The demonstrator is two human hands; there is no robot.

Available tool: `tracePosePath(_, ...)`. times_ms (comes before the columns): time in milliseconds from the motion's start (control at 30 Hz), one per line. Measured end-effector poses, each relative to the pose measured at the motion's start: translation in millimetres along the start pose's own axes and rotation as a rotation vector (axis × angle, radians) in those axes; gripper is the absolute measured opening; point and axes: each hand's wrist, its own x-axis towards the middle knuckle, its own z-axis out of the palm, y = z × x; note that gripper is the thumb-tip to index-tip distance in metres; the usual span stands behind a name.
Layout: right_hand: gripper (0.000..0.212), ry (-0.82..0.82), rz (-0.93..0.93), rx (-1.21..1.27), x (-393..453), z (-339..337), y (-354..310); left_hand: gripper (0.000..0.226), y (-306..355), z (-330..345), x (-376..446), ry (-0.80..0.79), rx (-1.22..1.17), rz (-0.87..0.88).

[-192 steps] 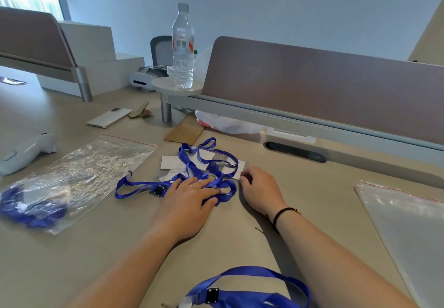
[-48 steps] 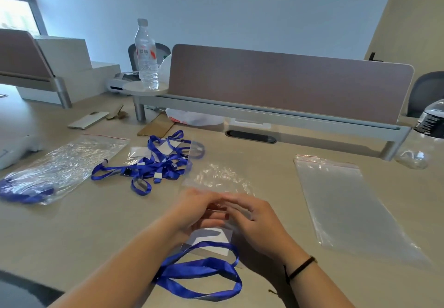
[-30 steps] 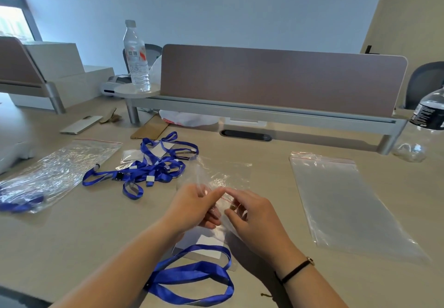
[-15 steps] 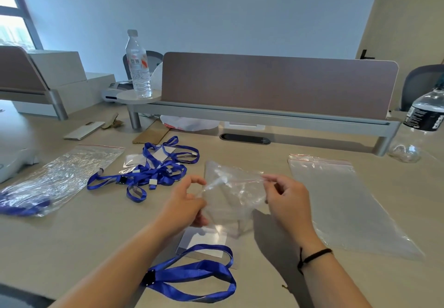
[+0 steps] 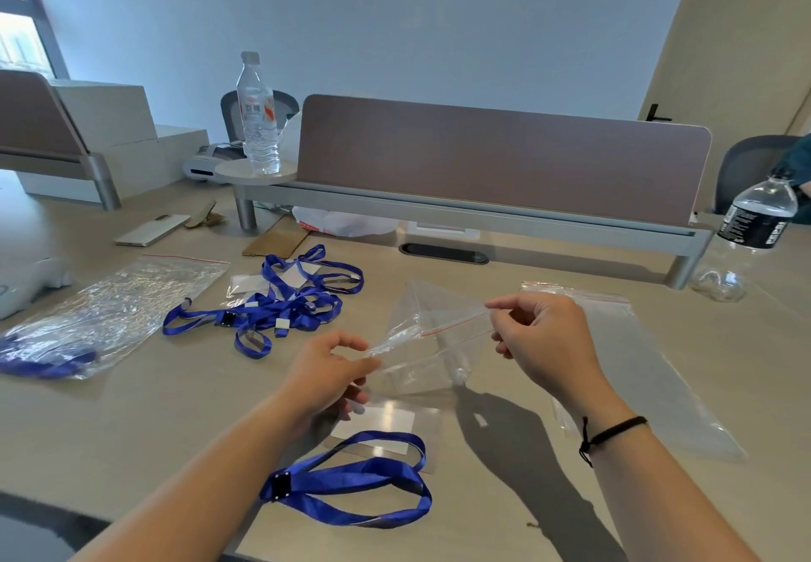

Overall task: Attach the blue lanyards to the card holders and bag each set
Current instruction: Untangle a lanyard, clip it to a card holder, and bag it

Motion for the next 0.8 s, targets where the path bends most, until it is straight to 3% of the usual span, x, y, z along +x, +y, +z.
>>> tracePosePath(200, 0.013, -0.098, -0.056, -0.142, 4, 6, -16, 0.045, 6, -9, -12, 0.021, 0.052, 0.159)
tracePosePath(367, 0.018, -0.133, -0.091, -0.232, 11, 6, -28, 0.073, 2, -31, -23, 0.022, 0.358, 0.276)
tracePosePath(500, 0.018, -0.162, -0.072, -0.248, 14, 5, -32, 0.058, -6, -50, -42, -0.224, 0.720, 0.326)
tracePosePath(600, 0.019, -0.159, -0.049, -0.248, 15, 4, -31, 0.064, -10, -55, -57, -0.404, 0.826, 0.268)
tracePosePath(700, 0.020, -0.164, -0.034, -0.249, 13, 7, -32, 0.072, -14, -53, -64, -0.403, 0.911, 0.272)
tracePosePath(800, 0.021, -0.168, -0.025, -0.250, 9, 10, -33, 0.065, -21, -51, -67, -0.334, 0.965, 0.302)
